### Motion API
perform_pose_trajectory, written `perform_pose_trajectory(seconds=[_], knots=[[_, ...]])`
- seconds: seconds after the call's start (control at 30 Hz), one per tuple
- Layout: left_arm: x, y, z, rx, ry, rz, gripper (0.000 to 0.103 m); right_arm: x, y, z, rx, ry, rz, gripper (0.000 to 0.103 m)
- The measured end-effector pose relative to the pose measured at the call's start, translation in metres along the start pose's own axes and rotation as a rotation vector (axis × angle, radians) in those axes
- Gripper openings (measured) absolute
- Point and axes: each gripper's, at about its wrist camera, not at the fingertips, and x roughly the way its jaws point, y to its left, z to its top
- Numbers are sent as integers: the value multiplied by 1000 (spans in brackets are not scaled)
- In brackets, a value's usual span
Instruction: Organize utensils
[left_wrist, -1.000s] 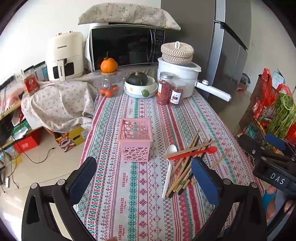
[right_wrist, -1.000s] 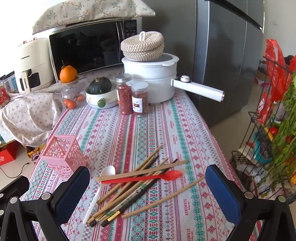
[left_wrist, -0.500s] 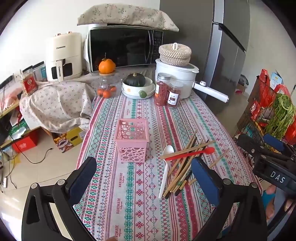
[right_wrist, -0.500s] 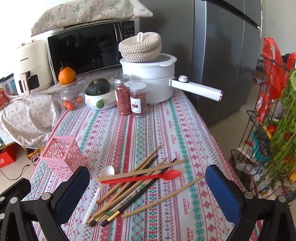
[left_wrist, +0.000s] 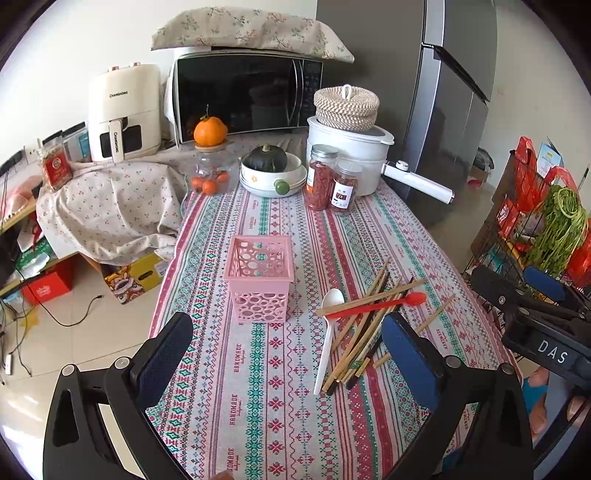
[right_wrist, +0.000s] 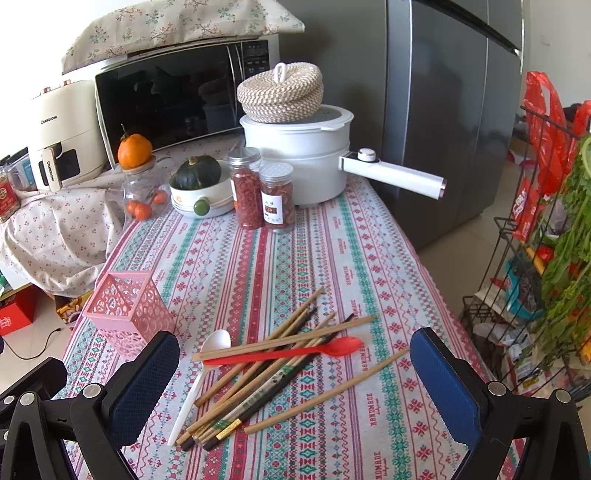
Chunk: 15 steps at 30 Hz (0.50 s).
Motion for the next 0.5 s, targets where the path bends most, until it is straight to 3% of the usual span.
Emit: perform_pose_trajectory(seconds=[0.5], knots=[[-5, 1, -2, 1, -21, -2, 103, 1, 1, 0, 9, 9, 8, 103]])
